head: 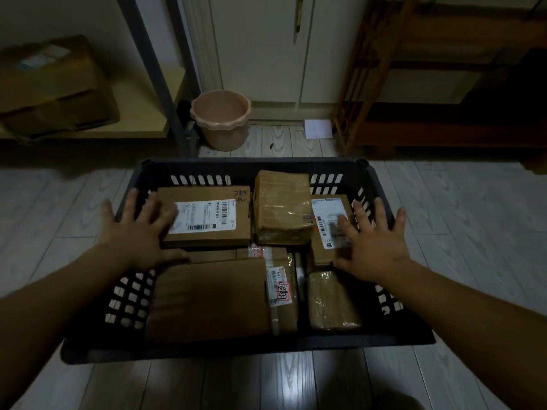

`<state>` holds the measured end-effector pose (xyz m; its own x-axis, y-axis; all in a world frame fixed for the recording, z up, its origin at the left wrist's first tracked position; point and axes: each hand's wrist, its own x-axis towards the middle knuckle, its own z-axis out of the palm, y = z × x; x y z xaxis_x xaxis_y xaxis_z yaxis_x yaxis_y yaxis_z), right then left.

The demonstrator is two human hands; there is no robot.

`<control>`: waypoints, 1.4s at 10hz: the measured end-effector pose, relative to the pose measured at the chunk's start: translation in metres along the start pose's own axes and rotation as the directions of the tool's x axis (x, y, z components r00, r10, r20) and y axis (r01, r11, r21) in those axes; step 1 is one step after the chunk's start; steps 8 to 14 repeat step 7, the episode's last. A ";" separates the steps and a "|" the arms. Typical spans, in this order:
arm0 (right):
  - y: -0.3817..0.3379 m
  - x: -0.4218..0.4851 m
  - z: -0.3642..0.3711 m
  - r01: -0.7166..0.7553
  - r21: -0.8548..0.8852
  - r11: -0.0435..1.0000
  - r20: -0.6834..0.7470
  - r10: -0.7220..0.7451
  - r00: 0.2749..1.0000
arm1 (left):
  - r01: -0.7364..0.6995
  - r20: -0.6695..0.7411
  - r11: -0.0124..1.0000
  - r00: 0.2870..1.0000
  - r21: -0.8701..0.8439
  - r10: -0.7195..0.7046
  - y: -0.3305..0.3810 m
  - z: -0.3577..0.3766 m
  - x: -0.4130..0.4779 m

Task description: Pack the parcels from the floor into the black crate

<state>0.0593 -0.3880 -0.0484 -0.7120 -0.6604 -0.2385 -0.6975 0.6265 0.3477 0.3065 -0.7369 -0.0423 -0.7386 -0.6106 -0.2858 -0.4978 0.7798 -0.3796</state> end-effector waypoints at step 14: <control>0.027 -0.158 -0.311 0.081 0.480 0.873 0.291 -0.246 0.925 | -0.047 0.162 0.882 0.977 -0.470 0.138 -0.056 -0.260 -0.191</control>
